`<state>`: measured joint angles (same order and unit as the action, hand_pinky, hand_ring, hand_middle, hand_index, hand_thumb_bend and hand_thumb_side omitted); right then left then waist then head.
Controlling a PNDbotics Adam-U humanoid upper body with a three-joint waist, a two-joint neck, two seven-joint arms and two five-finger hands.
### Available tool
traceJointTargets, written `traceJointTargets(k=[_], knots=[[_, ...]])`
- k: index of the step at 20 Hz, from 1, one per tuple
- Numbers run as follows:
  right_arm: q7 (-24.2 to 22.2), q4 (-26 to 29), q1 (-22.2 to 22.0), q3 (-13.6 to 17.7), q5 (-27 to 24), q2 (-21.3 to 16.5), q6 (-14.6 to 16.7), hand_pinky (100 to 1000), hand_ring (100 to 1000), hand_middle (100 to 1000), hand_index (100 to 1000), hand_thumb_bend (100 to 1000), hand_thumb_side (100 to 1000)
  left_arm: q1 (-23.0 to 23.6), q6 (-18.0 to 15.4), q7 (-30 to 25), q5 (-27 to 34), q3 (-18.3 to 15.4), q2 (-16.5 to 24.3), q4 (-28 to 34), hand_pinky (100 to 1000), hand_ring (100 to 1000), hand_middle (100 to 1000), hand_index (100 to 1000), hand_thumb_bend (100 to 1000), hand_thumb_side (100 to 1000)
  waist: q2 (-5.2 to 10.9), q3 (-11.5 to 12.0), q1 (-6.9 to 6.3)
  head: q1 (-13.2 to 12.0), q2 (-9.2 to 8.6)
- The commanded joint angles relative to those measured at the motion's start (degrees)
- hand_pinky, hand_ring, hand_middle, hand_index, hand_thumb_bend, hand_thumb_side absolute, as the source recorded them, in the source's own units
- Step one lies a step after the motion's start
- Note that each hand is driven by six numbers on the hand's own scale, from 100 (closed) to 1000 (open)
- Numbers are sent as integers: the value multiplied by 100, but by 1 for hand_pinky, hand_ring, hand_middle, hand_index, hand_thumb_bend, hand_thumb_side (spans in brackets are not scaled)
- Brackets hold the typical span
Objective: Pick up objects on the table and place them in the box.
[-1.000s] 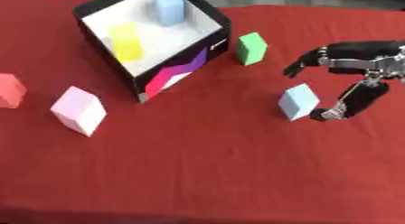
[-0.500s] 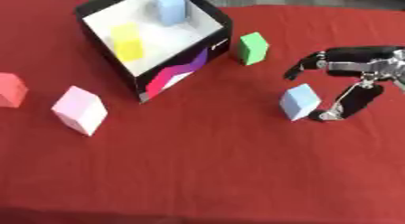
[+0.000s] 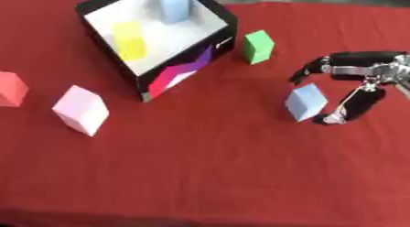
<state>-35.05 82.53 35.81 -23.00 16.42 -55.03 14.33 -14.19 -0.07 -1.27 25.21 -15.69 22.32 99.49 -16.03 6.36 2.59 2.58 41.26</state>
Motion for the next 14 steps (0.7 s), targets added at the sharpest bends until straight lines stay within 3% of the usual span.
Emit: traceJointTargets(k=[1, 14], knots=[[39, -142, 100, 105, 31, -83, 13, 1000, 913, 802, 905, 440, 141, -66, -2, -17, 13, -22, 138, 64, 877, 754, 822, 789, 253, 822, 68, 5, -18, -21, 8], [106, -491, 153, 93, 101, 74, -62, 1000, 901, 776, 880, 401, 161, -87, 6, -33, 12, -10, 137, 44, 878, 755, 821, 787, 252, 824, 38, 22, -24, -41, 23]])
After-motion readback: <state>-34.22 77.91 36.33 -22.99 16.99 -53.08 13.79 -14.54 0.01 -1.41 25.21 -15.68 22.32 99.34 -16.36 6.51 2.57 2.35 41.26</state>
